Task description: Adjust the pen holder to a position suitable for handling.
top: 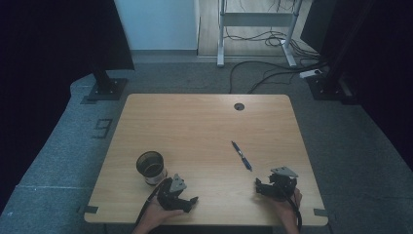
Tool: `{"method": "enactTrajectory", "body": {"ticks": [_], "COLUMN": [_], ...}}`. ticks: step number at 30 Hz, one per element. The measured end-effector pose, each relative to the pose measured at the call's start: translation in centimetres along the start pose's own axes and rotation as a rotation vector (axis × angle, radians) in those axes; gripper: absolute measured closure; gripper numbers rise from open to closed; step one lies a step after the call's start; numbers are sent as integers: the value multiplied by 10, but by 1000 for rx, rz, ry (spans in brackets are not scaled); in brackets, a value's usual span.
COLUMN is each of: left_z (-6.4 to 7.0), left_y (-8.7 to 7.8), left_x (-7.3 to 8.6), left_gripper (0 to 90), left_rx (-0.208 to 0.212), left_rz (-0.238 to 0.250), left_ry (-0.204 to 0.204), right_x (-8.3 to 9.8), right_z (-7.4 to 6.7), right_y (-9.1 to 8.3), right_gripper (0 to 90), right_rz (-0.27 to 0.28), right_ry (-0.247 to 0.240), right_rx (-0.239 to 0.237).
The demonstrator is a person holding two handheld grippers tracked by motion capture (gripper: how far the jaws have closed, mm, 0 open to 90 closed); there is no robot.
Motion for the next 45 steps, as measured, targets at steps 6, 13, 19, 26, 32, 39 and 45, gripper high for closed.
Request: {"method": "enactTrajectory", "body": {"ticks": [6,13,19,26,32,39,45], "left_z": [-1,1,2,-5,-17,-32,-47], "left_y": [-1,-12,-34,-69,-88,-112,-127], "left_x": [0,-7,-21,-34,-37,-38,-34], "left_gripper": [148,151,153,151,147,139,97], "left_rx": [-11,1,-1,-32,-63,-109,-137], "left_rz": [3,36,91,157,187,229,250], "left_ry": [-13,-16,-17,-33,-61,-97,-136], "right_x": [0,0,0,0,0,0,0], "right_z": [0,0,1,1,1,1,1], "right_y": [0,0,0,-1,-1,-1,-1], "right_gripper": [41,52,55,61,64,66,70], "right_rz": [0,3,5,6,7,7,8], "right_ry": [0,5,6,7,8,9,10], "right_rx": [0,5,6,8,9,10,11]}}
Point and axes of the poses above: each handheld gripper's, and its own axes: y roughly forward along the jaws, x roughly out of its underside, z roughly to its right, the point moved 8 cm from there along y, roughly forward along the jaws, and after that the axes turned 2 degrees about z, right-handed, at the moved point
